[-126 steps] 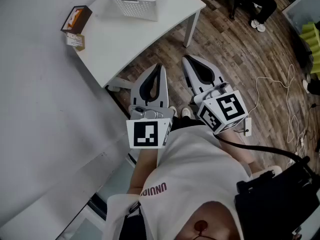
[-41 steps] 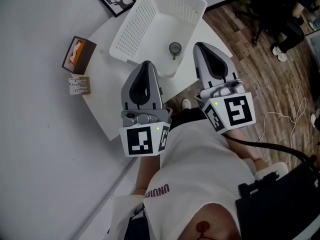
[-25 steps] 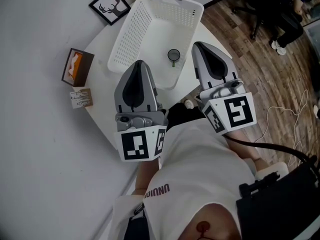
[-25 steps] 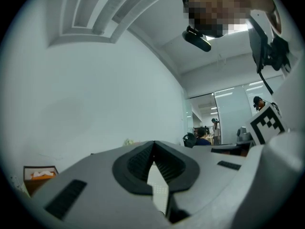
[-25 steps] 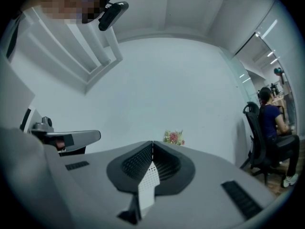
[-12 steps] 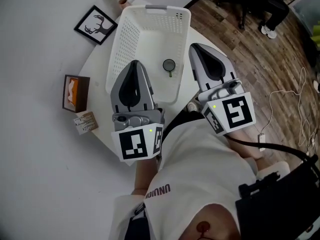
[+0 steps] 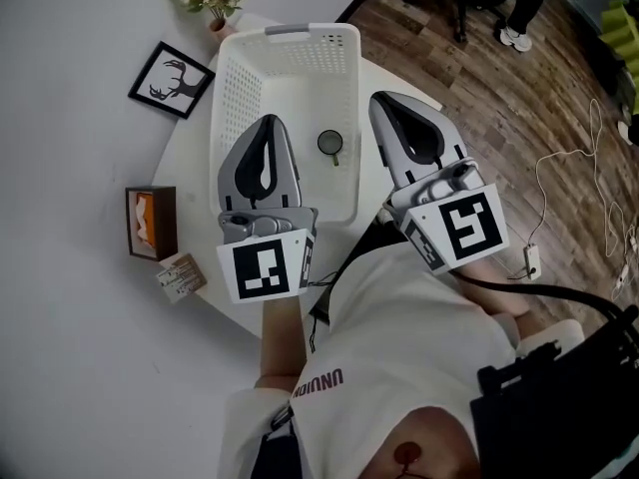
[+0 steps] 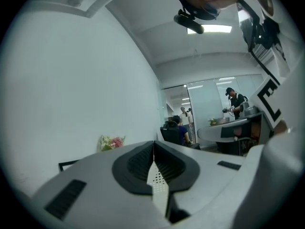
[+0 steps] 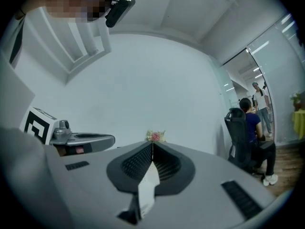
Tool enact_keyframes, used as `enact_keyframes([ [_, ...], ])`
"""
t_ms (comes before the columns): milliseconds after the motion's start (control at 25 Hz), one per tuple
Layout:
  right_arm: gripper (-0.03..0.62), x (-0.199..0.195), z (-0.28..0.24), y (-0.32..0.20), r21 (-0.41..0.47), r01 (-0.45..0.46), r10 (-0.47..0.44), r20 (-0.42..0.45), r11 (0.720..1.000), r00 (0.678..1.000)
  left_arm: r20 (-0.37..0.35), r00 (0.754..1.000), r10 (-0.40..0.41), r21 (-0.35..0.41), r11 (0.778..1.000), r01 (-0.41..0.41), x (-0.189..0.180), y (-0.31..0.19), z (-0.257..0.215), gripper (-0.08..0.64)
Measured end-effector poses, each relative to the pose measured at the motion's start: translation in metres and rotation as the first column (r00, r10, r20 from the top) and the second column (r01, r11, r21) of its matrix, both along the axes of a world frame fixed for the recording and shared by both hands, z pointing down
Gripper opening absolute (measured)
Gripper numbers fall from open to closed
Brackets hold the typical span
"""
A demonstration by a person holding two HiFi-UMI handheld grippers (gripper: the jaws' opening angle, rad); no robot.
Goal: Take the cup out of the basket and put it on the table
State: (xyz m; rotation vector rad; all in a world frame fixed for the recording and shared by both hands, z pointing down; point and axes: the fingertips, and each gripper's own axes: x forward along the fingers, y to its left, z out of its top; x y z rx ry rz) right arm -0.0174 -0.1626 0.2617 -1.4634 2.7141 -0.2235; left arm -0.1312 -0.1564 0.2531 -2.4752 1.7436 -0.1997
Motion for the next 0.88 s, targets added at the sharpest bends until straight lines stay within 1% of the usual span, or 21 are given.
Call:
enact_keyframes([
  [120, 0.020, -0.001, 0.003, 0.000, -0.010, -0.003, 0.003, -0.011, 1.000, 1.000, 0.021, 0.999, 0.045, -0.026, 0.999, -0.045, -0.001, -0.006, 0.003, 0.012],
  [240, 0.020, -0.004, 0.006, -0.001, -0.020, -0.002, 0.002, -0.015, 1.000, 1.000, 0.059, 0.994, 0.095, -0.048, 0.995, -0.093, -0.001, -0.011, 0.001, 0.012],
  [280, 0.020, -0.006, 0.007, -0.001, -0.023, -0.001, 0.000, -0.016, 1.000, 1.000, 0.059, 0.992, 0.115, -0.057, 0.992, -0.111, -0.001, -0.013, 0.001, 0.012],
  [400, 0.020, -0.008, 0.008, 0.001, -0.025, 0.005, -0.005, -0.022, 1.000, 1.000, 0.011, 0.985, 0.172, -0.095, 0.981, -0.171, -0.002, -0.020, 0.003, 0.012],
  [520, 0.020, -0.005, 0.009, 0.002, -0.028, -0.003, 0.002, -0.022, 1.000, 1.000, -0.034, 0.974, 0.224, -0.143, 0.963, -0.227, -0.003, -0.030, 0.012, 0.012],
  [640, 0.020, 0.001, 0.010, 0.001, -0.033, -0.018, 0.018, -0.020, 0.999, 1.000, -0.066, 0.967, 0.246, -0.173, 0.952, -0.254, -0.003, -0.041, 0.025, 0.012],
  [720, 0.020, 0.004, 0.011, 0.001, -0.035, -0.026, 0.026, -0.017, 0.999, 1.000, -0.070, 0.966, 0.248, -0.184, 0.949, -0.257, -0.004, -0.049, 0.036, 0.014],
  [760, 0.020, 0.005, 0.011, 0.001, -0.036, -0.030, 0.029, -0.015, 0.999, 0.999, -0.066, 0.964, 0.259, -0.197, 0.944, -0.267, -0.002, -0.051, 0.042, 0.014],
  [840, 0.020, 0.007, 0.011, 0.001, -0.037, -0.035, 0.035, -0.011, 0.999, 0.999, -0.052, 0.955, 0.293, -0.240, 0.924, -0.297, 0.002, -0.056, 0.057, 0.016],
  [880, 0.020, 0.007, 0.011, 0.001, -0.038, -0.037, 0.037, -0.009, 0.999, 0.999, -0.048, 0.948, 0.315, -0.266, 0.911, -0.316, 0.005, -0.057, 0.064, 0.030],
])
